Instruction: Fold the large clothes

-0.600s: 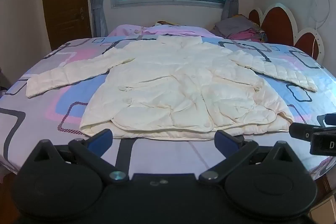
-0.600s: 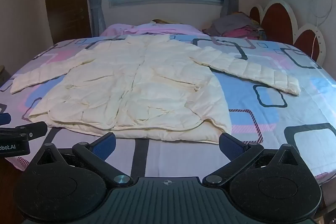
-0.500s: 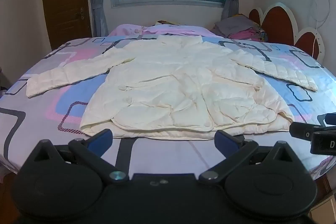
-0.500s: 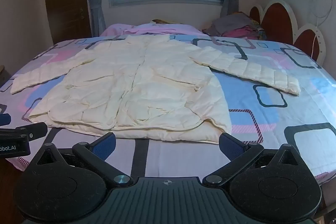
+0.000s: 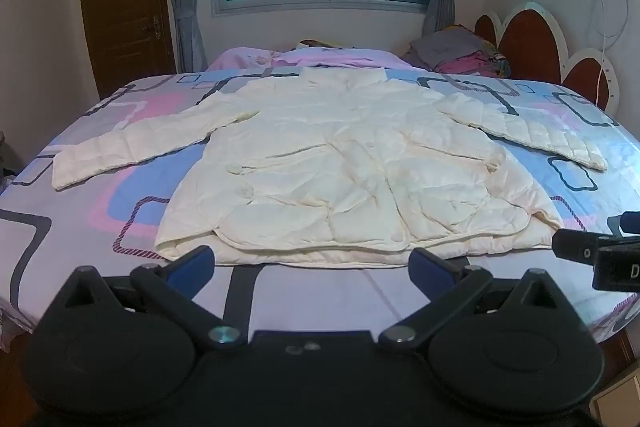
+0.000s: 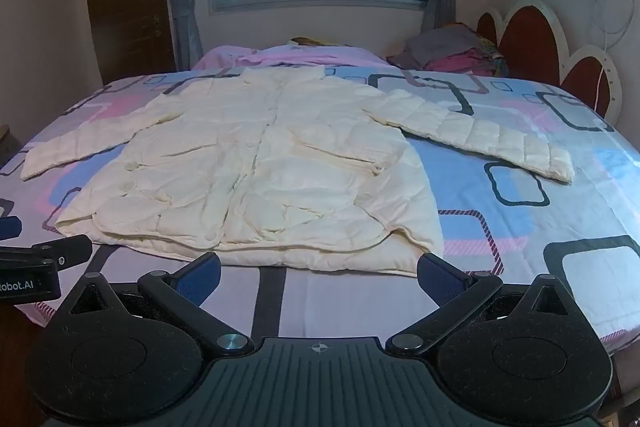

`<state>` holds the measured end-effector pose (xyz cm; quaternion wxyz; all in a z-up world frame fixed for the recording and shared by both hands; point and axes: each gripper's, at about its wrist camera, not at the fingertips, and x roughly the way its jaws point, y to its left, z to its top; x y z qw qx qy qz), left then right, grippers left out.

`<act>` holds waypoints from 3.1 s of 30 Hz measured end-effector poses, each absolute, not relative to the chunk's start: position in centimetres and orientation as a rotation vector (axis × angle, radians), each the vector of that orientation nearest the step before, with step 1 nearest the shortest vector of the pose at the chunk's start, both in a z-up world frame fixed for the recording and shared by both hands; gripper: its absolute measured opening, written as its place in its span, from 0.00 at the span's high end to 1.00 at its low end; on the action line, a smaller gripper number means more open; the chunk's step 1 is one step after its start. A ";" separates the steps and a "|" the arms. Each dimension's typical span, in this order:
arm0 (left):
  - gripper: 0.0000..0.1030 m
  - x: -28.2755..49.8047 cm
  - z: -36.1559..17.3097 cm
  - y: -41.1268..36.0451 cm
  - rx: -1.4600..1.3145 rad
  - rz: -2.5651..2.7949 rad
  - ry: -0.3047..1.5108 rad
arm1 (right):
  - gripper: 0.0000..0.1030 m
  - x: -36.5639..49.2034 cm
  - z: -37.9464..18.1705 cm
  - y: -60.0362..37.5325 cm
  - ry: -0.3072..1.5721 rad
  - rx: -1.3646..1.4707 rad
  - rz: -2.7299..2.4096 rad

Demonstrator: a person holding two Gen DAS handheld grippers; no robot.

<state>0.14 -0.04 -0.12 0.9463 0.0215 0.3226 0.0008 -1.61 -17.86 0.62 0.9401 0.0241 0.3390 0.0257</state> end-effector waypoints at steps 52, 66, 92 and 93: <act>0.00 0.1 -0.3 0.0 0.044 0.016 0.657 | 0.00 -1.2 0.6 -18.0 0.692 0.055 0.055; 0.00 0.2 -0.3 -0.2 0.045 0.017 0.658 | 0.00 -1.2 0.6 -18.0 0.692 0.057 0.056; 0.00 0.7 -0.4 -1.0 0.041 0.016 0.654 | 0.00 -0.1 0.8 -18.8 0.686 0.064 0.043; 0.00 0.9 -0.3 -1.0 0.043 0.015 0.653 | 0.00 0.1 0.9 -18.8 0.685 0.064 0.041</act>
